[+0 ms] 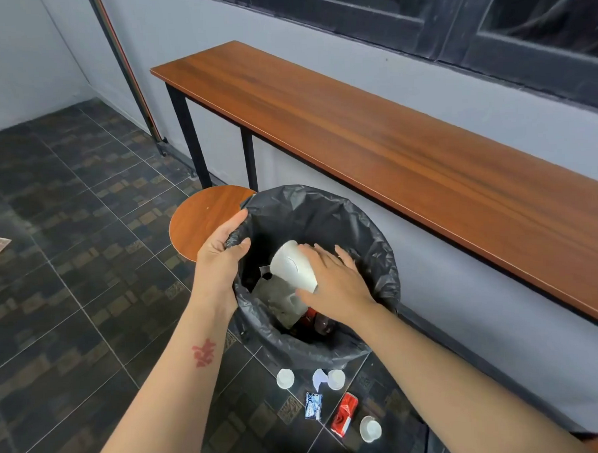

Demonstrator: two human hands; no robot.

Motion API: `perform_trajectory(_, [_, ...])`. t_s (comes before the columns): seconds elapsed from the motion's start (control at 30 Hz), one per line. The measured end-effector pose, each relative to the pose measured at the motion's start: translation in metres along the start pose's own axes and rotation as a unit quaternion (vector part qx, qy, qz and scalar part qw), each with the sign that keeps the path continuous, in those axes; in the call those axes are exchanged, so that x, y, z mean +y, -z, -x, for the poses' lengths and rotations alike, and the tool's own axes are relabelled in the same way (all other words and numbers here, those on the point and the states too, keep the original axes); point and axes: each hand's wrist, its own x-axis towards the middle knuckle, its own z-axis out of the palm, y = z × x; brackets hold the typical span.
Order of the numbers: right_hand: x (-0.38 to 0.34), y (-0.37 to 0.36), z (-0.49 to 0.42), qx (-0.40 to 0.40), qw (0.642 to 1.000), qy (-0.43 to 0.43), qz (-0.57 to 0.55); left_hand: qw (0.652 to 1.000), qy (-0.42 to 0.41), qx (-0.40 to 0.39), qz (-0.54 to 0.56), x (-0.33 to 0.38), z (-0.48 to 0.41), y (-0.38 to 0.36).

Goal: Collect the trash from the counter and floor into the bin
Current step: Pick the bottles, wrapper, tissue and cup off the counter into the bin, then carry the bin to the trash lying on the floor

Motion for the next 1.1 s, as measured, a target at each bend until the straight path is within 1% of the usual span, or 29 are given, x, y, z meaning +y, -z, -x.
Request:
perform_trajectory(0.1, [0.003, 0.000, 0.007, -0.010, 1.000, 0.000, 0.016, 0.999, -0.012, -0.032, 0.012, -0.006, 0.003, 0.006])
perform_trajectory(0.2, [0.010, 0.007, 0.020, 0.029, 0.999, -0.037, 0.016, 1.000, -0.004, -0.010, 0.017, -0.005, 0.007, 0.008])
perform_trajectory(0.3, [0.019, 0.016, 0.035, 0.084, 0.989, -0.124, 0.011, 1.000, 0.001, 0.000, 0.021, -0.001, 0.014, 0.007])
perform_trajectory(0.37, [0.026, 0.020, 0.048, 0.097, 0.976, -0.197, -0.005, 1.000, 0.006, 0.008, 0.017, -0.001, 0.017, 0.009])
perform_trajectory(0.4, [0.029, 0.021, 0.055, 0.092, 0.967, -0.234, -0.030, 1.000, 0.008, 0.013, 0.012, -0.002, 0.017, 0.011])
perform_trajectory(0.43, [0.031, 0.022, 0.061, 0.083, 0.957, -0.267, -0.084, 1.000, 0.008, 0.013, 0.014, -0.003, 0.018, 0.014])
perform_trajectory(0.47, [0.032, 0.023, 0.068, 0.075, 0.939, -0.291, -0.169, 1.000, 0.006, 0.010, 0.020, -0.006, 0.018, 0.017])
perform_trajectory(0.53, [0.030, 0.020, 0.075, 0.082, 0.879, -0.301, -0.361, 1.000, 0.003, 0.005, 0.023, -0.009, 0.019, 0.021])
perform_trajectory(0.57, [0.027, 0.017, 0.077, 0.097, 0.848, -0.302, -0.425, 1.000, 0.007, 0.007, 0.022, -0.011, 0.020, 0.024])
perform_trajectory(0.63, [0.022, 0.012, 0.077, 0.134, 0.800, -0.309, -0.497, 0.999, 0.017, 0.010, 0.030, -0.014, 0.024, 0.028])
perform_trajectory(0.7, [0.017, 0.007, 0.074, 0.147, 0.777, -0.308, -0.529, 0.999, 0.030, 0.025, 0.029, -0.017, 0.030, 0.034])
perform_trajectory(0.83, [0.009, 0.000, 0.076, 0.145, 0.769, -0.300, -0.545, 0.998, 0.041, 0.042, 0.022, -0.027, 0.043, 0.049])
perform_trajectory(1.1, [0.010, -0.011, 0.091, 0.122, 0.766, -0.293, -0.558, 0.999, 0.018, 0.050, -0.001, -0.065, 0.073, 0.063])
